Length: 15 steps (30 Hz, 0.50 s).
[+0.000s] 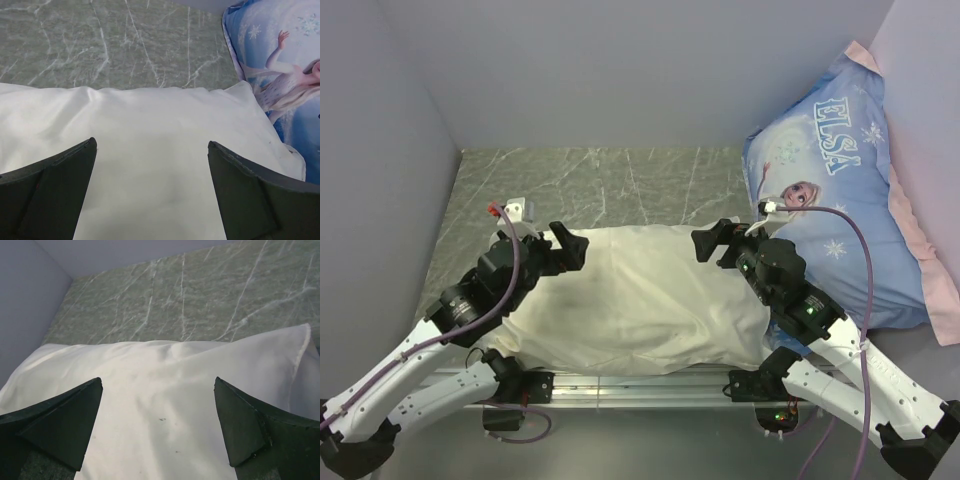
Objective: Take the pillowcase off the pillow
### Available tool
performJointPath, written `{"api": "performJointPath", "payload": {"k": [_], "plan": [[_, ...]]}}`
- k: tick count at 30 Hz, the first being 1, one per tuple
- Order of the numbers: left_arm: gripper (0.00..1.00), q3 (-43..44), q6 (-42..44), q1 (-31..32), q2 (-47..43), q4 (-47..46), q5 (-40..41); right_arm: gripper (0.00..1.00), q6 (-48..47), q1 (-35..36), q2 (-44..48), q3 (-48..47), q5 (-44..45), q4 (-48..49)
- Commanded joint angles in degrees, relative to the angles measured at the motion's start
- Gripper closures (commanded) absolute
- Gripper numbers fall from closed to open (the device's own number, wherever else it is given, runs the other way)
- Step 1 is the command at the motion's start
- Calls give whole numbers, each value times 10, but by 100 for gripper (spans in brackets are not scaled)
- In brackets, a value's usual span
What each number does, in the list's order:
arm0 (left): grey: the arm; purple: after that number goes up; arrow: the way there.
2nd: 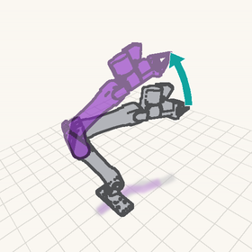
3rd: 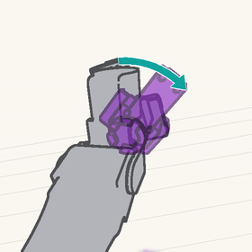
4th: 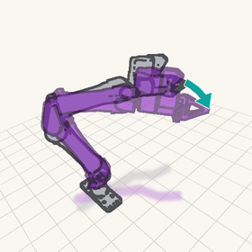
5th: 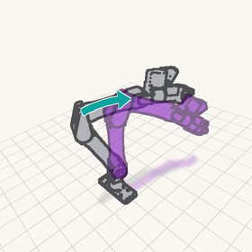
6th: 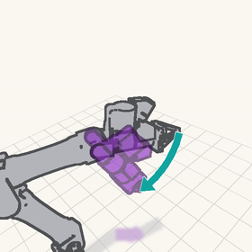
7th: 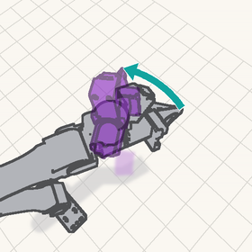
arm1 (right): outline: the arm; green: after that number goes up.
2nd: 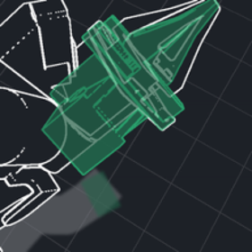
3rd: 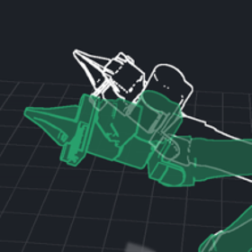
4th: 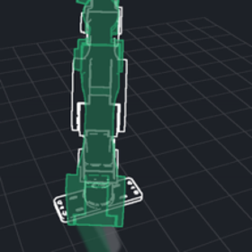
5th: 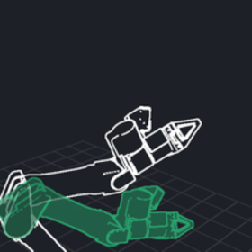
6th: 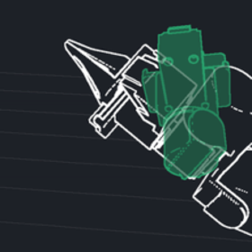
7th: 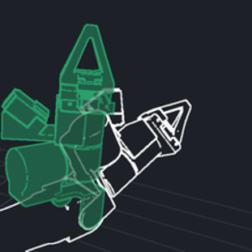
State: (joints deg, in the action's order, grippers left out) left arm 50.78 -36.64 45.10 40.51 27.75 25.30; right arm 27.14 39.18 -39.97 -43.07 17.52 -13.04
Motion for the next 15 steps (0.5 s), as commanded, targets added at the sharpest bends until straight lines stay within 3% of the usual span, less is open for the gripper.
{"api": "performJointPath", "payload": {"k": [1, 15], "plan": [[1, 5, 10, 2, -17, -14, -7, 0, -4, -1, 1, -4, 8, -1], [1, 26, -1, 2, -16, 34, 6, 0, -5, -1, -11, -38, -1, -52]]}}
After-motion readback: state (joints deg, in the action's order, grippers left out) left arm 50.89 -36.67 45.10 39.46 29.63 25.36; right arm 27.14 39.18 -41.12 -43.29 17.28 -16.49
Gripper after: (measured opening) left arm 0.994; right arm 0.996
